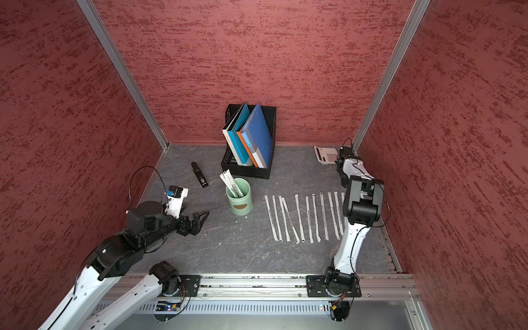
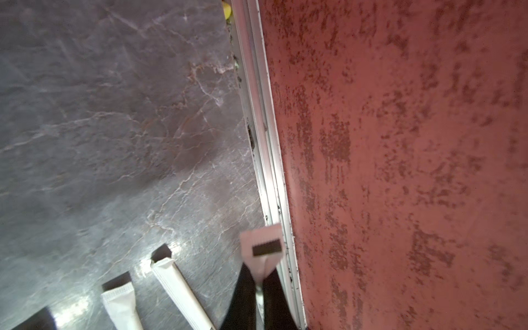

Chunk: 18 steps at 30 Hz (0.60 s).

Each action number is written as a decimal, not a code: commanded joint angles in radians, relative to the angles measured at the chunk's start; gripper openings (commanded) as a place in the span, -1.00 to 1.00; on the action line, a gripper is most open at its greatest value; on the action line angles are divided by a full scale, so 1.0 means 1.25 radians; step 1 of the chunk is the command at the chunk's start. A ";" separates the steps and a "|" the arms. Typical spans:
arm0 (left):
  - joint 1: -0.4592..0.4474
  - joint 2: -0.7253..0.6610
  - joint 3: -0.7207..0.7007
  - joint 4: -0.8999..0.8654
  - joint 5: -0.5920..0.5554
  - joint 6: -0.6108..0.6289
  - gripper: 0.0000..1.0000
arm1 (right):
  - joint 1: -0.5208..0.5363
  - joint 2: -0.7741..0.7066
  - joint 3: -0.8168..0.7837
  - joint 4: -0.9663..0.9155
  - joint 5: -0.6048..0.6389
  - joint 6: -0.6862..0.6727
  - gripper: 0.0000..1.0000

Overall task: Take the straws out of the storage container
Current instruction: Place the straw at the center of the board.

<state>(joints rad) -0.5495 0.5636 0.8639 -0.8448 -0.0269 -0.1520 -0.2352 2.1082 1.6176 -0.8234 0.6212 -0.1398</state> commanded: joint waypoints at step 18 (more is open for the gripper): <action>0.008 -0.004 -0.008 0.020 0.004 0.006 0.99 | -0.033 0.116 0.129 -0.161 -0.100 0.117 -0.94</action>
<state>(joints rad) -0.5476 0.5629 0.8639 -0.8448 -0.0265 -0.1520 -0.2600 2.2292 1.7588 -0.9943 0.5171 -0.0170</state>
